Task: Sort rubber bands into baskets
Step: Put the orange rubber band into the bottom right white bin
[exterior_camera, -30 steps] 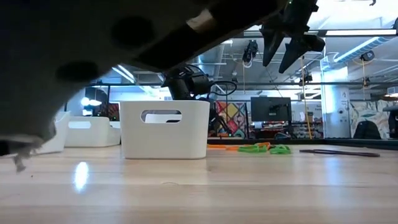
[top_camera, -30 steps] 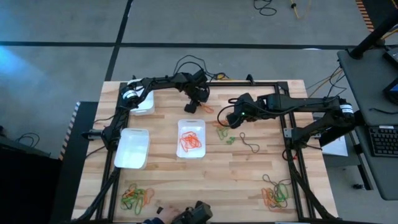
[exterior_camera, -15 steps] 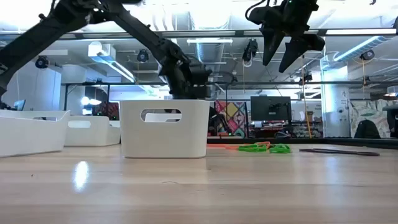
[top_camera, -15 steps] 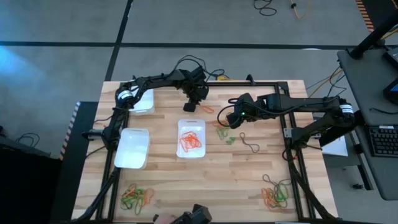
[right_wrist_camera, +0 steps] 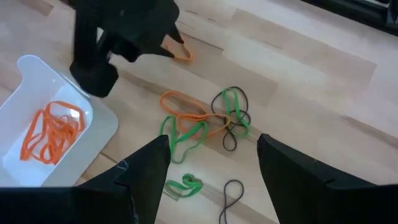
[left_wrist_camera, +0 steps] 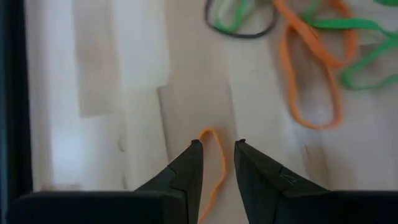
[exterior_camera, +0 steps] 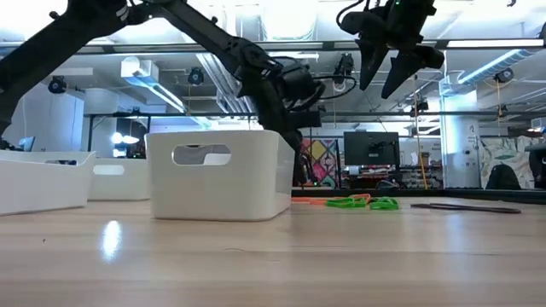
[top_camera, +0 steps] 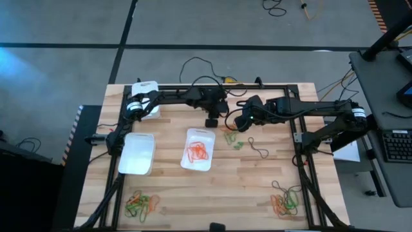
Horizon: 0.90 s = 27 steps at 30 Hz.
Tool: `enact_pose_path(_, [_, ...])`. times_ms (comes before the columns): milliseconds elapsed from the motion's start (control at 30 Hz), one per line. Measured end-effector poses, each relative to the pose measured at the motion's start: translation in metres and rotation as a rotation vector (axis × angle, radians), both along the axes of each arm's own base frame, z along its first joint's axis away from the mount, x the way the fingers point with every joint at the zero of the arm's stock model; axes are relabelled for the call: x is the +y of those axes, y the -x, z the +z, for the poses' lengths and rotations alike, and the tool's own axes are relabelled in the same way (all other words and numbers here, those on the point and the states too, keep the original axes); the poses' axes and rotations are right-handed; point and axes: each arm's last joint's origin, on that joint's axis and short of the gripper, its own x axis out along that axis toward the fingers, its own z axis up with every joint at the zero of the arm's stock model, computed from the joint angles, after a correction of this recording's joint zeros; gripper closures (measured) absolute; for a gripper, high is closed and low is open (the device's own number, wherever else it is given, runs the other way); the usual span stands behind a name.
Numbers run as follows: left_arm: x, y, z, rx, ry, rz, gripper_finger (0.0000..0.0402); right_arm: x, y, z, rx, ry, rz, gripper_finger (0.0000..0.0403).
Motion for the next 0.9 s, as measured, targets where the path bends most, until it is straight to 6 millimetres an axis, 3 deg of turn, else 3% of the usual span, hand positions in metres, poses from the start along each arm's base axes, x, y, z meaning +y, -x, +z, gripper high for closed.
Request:
enact_pose_path(233, [0.002,-0.001,0.006,-0.009,0.033,0.063,0.0324,0.0,0.0,0.0,0.0,0.0,0.0,0.017])
enact_pose_path(367, [-0.001,-0.006,0.029,-0.018,0.07,0.119,0.0324,0.0,0.0,0.0,0.002,0.003,0.006,0.017])
enact_pose_path(500, [0.003,-0.013,0.054,-0.058,0.137,0.299,0.0324,0.0,0.0,0.0,0.009,0.008,0.021,0.017])
enact_pose_path(600, [0.009,-0.023,0.051,0.007,0.13,0.382,0.0325,0.0,-0.001,0.006,0.008,0.021,0.05,0.017])
enact_pose_path(767, [0.015,-0.041,0.019,0.136,0.166,0.465,0.0325,0.0,0.003,0.033,-0.013,0.061,0.107,0.017])
enact_pose_path(900, [0.011,-0.036,-0.006,0.178,0.183,0.511,0.0325,0.003,0.016,0.063,-0.024,0.091,0.096,0.017])
